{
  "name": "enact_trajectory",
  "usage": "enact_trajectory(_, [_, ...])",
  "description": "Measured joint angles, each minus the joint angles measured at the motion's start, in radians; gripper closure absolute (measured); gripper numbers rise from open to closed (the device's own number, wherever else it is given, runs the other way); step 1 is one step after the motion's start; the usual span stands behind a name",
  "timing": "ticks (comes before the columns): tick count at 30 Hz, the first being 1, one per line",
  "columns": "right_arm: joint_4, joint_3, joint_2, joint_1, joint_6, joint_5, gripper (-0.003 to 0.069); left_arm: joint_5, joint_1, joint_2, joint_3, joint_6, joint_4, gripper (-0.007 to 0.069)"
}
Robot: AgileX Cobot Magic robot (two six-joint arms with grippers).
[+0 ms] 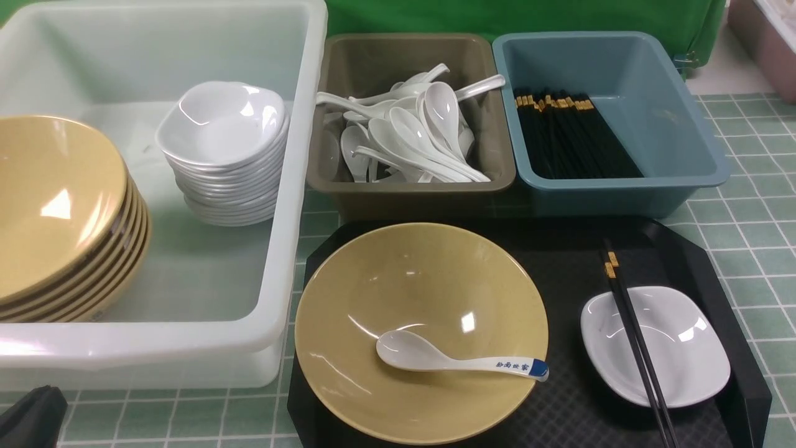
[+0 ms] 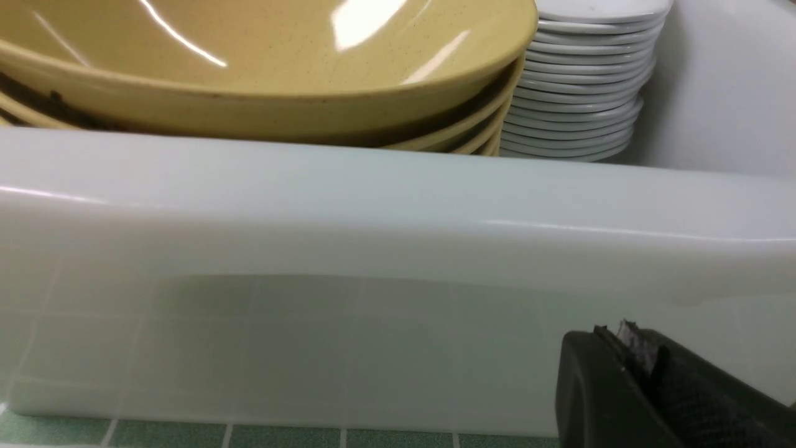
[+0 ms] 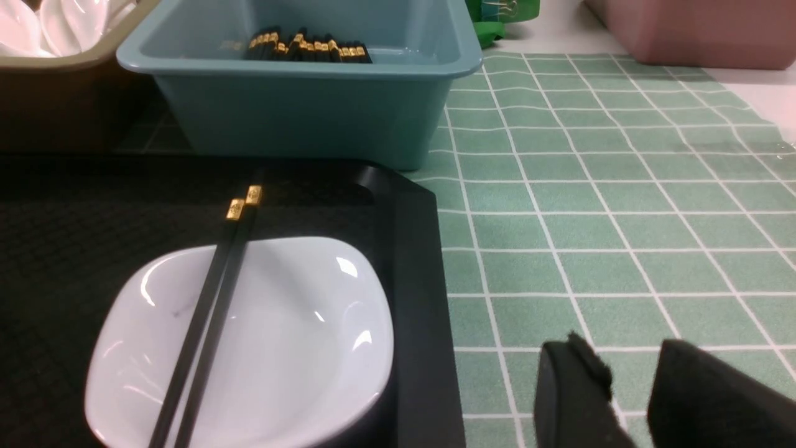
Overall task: On blue table put chopsticks spoon bowls plates into blue grey white boxes.
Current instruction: 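Move the grippers toward the tableware on the black tray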
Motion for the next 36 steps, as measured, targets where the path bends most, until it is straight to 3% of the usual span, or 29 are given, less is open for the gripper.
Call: enact_trajectory(36, [0.001,0.0,0.0,0.0,0.003,0.0,0.0421,-0.005,0.0,0.0,0.0,-0.011,0.028,0.0623])
